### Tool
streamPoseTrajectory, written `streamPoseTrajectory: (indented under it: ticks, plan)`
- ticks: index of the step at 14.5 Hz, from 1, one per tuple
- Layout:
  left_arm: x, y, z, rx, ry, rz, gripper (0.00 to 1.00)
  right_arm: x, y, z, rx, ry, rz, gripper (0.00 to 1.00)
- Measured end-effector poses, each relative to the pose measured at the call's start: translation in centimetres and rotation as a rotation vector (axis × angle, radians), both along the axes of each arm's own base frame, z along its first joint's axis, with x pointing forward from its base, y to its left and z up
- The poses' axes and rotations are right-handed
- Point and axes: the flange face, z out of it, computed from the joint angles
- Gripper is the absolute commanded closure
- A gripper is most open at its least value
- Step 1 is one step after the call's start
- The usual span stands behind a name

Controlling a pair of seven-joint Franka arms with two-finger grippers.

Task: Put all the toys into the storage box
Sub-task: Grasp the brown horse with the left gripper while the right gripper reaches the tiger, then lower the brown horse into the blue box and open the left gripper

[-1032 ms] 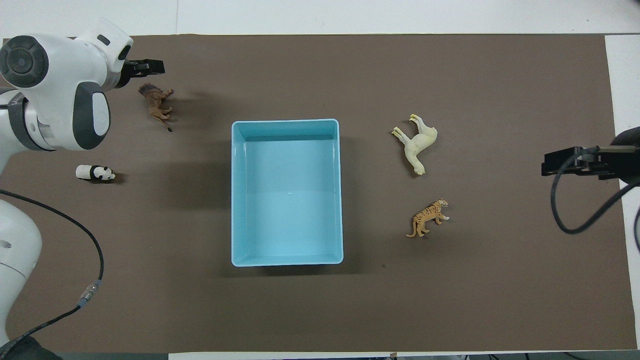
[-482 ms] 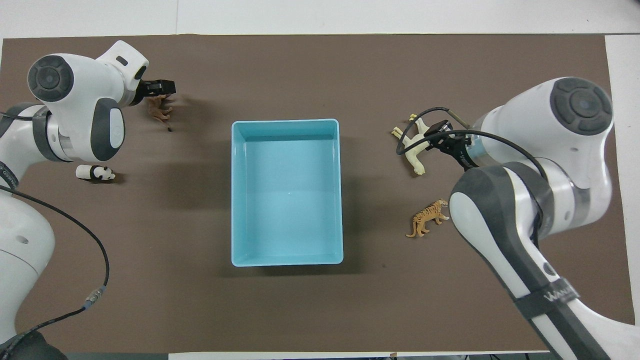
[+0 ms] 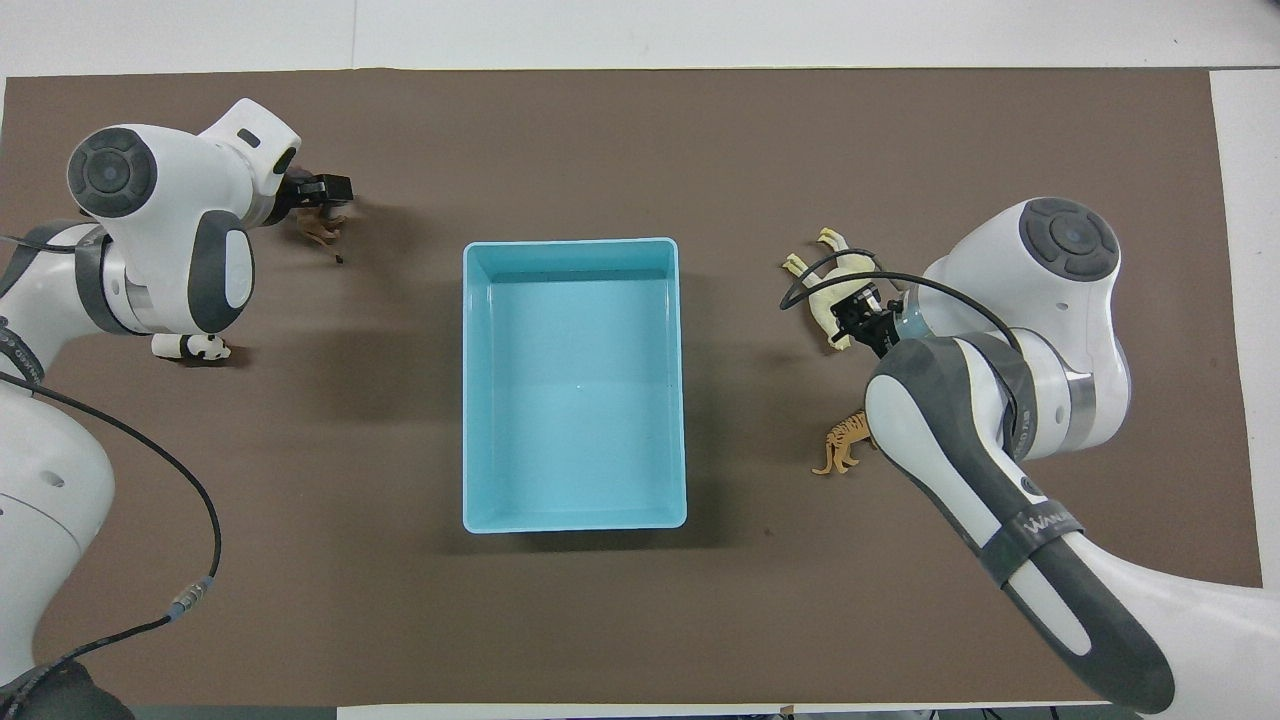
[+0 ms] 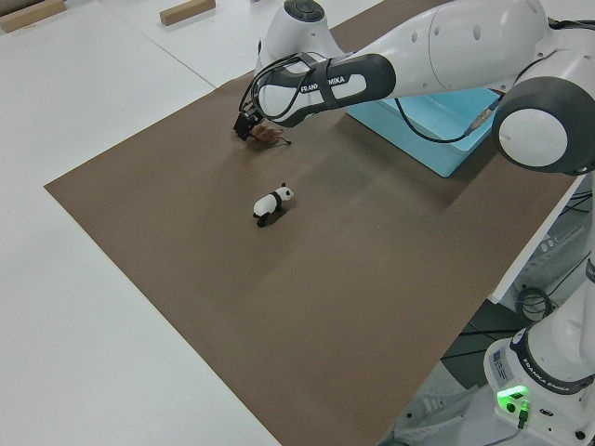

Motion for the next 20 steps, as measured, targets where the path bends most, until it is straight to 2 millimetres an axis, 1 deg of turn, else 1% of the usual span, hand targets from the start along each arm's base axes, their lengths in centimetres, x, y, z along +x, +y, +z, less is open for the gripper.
streamPoseTrajectory:
  ticks: [1,2,3,4,5,6,10,13,14,17,18,19,20]
  plan:
    - [-0.1,-0.1,-0.2,-0.001,0.002,0.002,0.0,-1.0,-0.1,-0.6,-0.004,0.017,0.003,0.0]
    - [-0.1,-0.2,-0.2,-0.002,0.003,0.003,0.06,-2.0,-0.2,-1.1,-0.008,0.033,0.005,0.0]
    - [-0.1,-0.2,-0.2,-0.003,0.003,0.008,0.31,-2.8,-0.3,-1.4,-0.012,0.045,0.006,0.0]
    - [-0.1,-0.3,-0.2,-0.007,0.003,0.019,0.5,-3.4,-0.4,-1.7,-0.014,0.051,0.007,0.0]
    - [-0.1,-0.4,-0.2,-0.013,0.002,0.037,0.64,-3.9,-0.5,-1.9,-0.015,0.048,0.006,0.0]
    - [-0.1,-0.5,-0.2,-0.019,0.001,0.053,0.67,-4.2,-0.6,-2.2,-0.015,0.033,0.003,0.0]
    - [0.0,-0.6,0.3,-0.023,-0.006,0.068,0.67,-5.0,-1.0,-3.4,-0.01,-0.026,-0.016,0.0]
    - [0.7,-0.8,1.8,-0.02,0.002,0.069,0.67,-5.1,-0.8,-3.9,0.016,-0.053,-0.041,0.0]
    - [0.9,-1.3,2.5,-0.016,0.018,0.063,0.67,-5.4,-0.4,-4.1,0.016,-0.047,-0.033,0.0]
    - [1.2,-4.1,4.8,-0.018,0.058,0.076,0.67,-6.4,0.4,-5.0,0.013,-0.028,-0.001,0.0]
    - [1.2,-5.3,5.8,-0.022,0.076,0.095,0.67,-6.6,0.3,-5.4,0.013,-0.026,0.011,0.0]
    - [1.0,-6.9,7.2,-0.027,0.093,0.113,0.67,-6.9,0.2,-5.7,0.014,-0.029,0.026,0.02]
    - [0.6,-8.7,9.0,-0.033,0.11,0.13,0.67,-7.2,0.0,-6.1,0.015,-0.032,0.039,0.08]
